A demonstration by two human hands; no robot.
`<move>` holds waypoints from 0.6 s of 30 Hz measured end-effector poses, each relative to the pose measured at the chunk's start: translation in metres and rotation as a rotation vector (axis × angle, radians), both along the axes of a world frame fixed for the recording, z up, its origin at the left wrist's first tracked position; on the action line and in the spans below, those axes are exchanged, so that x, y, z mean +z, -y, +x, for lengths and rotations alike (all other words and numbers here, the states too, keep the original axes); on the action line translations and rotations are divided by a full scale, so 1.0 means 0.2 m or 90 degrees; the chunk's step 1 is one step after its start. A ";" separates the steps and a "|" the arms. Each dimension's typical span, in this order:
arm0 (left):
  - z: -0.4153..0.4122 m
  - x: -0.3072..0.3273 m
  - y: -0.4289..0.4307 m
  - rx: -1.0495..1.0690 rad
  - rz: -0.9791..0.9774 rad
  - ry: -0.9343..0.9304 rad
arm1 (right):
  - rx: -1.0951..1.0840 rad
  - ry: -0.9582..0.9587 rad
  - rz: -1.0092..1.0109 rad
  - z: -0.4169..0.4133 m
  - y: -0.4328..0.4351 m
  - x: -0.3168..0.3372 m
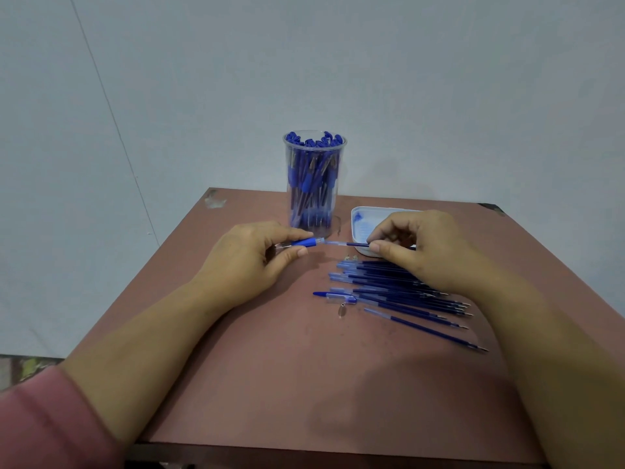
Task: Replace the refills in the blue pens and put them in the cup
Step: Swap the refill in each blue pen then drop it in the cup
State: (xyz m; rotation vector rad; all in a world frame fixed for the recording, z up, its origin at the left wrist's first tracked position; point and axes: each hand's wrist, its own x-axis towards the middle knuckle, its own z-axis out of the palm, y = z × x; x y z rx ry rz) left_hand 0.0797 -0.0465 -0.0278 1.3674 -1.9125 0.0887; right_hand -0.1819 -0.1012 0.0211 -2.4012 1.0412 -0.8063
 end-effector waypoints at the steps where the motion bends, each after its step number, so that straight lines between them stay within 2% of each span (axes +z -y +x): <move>1: 0.00 0.00 0.00 0.002 -0.001 -0.001 | -0.001 0.011 0.002 -0.01 0.00 0.00; 18: -0.02 0.01 -0.02 -0.029 -0.003 -0.041 | 0.014 0.002 0.055 -0.01 0.00 -0.01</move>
